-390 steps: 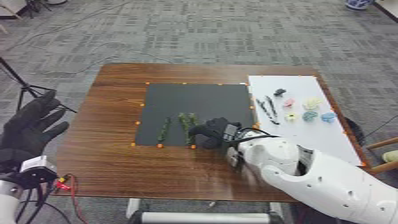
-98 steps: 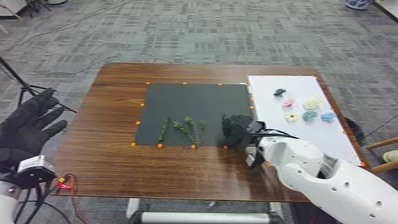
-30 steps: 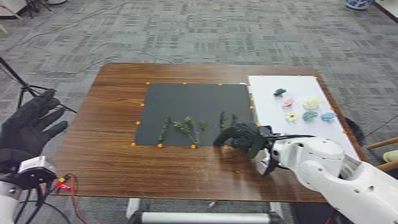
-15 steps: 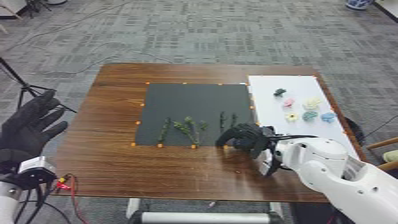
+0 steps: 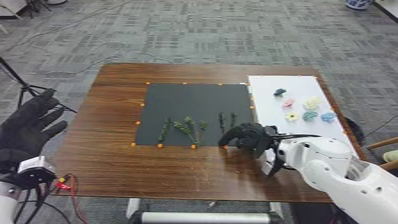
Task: Arrange flowers
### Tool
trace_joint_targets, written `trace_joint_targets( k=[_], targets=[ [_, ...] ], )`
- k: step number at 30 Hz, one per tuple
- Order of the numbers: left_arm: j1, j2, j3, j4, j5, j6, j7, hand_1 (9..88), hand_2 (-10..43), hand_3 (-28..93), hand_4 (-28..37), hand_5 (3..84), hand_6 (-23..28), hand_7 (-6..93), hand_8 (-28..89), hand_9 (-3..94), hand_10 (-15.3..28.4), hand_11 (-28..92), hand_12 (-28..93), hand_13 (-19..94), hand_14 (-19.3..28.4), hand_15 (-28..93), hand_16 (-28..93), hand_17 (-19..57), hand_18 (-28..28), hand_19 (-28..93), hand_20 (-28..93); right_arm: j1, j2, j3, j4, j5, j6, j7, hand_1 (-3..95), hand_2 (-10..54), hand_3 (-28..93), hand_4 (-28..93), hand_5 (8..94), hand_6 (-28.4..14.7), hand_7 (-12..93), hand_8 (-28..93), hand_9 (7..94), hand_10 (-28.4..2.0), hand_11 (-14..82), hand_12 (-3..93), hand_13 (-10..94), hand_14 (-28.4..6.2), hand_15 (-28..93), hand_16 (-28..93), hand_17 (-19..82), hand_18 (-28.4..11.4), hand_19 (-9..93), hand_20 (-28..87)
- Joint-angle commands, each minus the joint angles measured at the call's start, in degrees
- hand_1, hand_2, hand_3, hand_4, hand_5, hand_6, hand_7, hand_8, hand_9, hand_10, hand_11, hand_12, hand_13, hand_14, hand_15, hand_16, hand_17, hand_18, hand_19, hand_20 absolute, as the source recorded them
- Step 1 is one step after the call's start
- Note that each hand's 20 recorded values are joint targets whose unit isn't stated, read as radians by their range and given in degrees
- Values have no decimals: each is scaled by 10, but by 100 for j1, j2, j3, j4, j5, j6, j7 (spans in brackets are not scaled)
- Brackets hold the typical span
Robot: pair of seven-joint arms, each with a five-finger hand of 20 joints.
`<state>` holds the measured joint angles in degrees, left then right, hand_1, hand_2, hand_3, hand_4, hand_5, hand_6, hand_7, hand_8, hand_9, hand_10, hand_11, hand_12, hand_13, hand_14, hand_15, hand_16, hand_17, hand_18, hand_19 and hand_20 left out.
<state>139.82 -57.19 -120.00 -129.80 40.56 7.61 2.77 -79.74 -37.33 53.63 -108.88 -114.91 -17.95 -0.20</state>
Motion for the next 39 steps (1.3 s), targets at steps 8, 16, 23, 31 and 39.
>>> trace_joint_targets(
  k=[8, 16, 23, 31, 39],
  targets=[
    [50, -57, -12, -38, 2, 78, 30, 232, -28, 674, -283, 192, 16, 206, -99, 137, 86, 182, 193, 40, 113, 401, -45, -129, 180, 367, 116, -420, -247, 540, -321, 499, -1, -710, 205, 200, 930, -122, 442, 34, 161, -136, 786, -122, 545, 346, 771, -88, 817, 377, 454, -244, 932, 689],
    [2, -52, 22, -28, 13, 60, 12, 233, -28, 673, -283, 193, 15, 207, -100, 138, 86, 183, 193, 41, 114, 406, -47, -129, 180, 367, 116, -143, -171, 373, -332, 1352, 1338, -500, 181, 125, 880, -175, 441, 27, 152, -129, 781, -122, 538, 334, 762, -92, 817, 374, 443, -247, 932, 683],
    [77, -81, 10, -51, 6, 91, 42, 231, -28, 674, -283, 193, 15, 208, -100, 138, 86, 184, 192, 41, 114, 407, -49, -130, 180, 367, 116, 70, 209, 240, -262, -387, 2692, 2280, 241, -67, 795, -277, 455, -6, 170, -113, 619, -120, 367, 263, 663, -99, 795, 332, 351, -226, 913, 573],
    [28, -59, 11, -31, 2, 81, 34, 233, -29, 675, -283, 193, 15, 208, -100, 139, 86, 185, 192, 41, 115, 407, -49, -130, 180, 367, 116, 357, 555, -438, 73, -1256, 2591, 3141, 473, -95, 468, -283, 365, -47, 190, -103, 395, -145, 196, 227, 514, -107, 764, 269, 261, -216, 814, 550],
    [55, -22, -5, -20, -27, 65, 23, 233, -28, 673, -283, 192, 15, 206, -100, 137, 85, 183, 191, 40, 114, 405, -49, -130, 180, 366, 116, 285, 601, -246, 281, -1258, 1394, 3118, 428, -95, 576, -283, 328, -31, 179, -106, 357, -140, 154, 222, 481, -118, 772, 244, 233, -224, 789, 563]
  ],
)
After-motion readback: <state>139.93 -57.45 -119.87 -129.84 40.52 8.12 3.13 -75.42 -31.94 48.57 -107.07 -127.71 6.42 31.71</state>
